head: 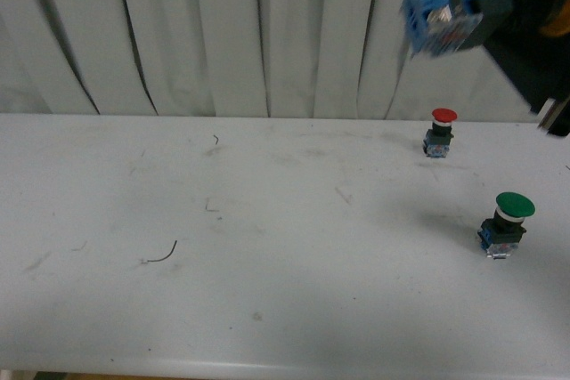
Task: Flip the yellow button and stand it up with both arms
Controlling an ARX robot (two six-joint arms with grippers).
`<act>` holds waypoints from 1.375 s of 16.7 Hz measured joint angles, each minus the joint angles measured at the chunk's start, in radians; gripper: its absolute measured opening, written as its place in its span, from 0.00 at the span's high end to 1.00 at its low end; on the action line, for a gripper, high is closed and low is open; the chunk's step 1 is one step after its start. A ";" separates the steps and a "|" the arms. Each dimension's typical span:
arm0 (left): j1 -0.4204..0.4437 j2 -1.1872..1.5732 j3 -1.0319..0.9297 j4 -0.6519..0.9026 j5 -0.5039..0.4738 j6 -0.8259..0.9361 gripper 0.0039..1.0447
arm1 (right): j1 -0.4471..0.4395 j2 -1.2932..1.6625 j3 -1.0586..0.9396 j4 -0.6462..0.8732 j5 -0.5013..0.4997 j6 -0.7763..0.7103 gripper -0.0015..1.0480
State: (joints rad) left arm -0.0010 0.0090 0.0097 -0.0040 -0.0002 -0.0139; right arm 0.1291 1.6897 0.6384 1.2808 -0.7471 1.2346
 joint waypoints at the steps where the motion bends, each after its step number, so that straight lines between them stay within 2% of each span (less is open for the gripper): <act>1: 0.000 0.000 0.000 0.000 0.000 0.000 0.06 | -0.018 -0.016 0.020 0.000 0.029 -0.059 0.71; 5: 0.000 0.000 0.000 0.000 0.000 0.000 0.06 | -0.055 -0.049 0.080 -0.026 0.092 -0.224 0.71; 11: 0.000 0.000 0.000 0.000 0.000 0.000 0.06 | -0.080 -0.077 0.154 -0.232 0.190 -0.414 0.71; 14: 0.000 0.000 0.000 0.000 0.000 0.000 0.06 | -0.101 -0.073 0.207 -0.386 0.283 -0.569 0.71; 20: 0.000 0.000 0.000 0.000 0.000 0.000 0.06 | -0.141 -0.045 0.257 -0.536 0.394 -0.767 0.71; 23: 0.000 0.000 0.000 0.000 0.000 0.000 0.06 | -0.170 -0.006 0.339 -0.642 0.500 -0.982 0.71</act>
State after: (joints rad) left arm -0.0010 0.0090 0.0097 -0.0040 -0.0002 -0.0139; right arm -0.0406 1.6836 0.9775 0.6384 -0.2470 0.2531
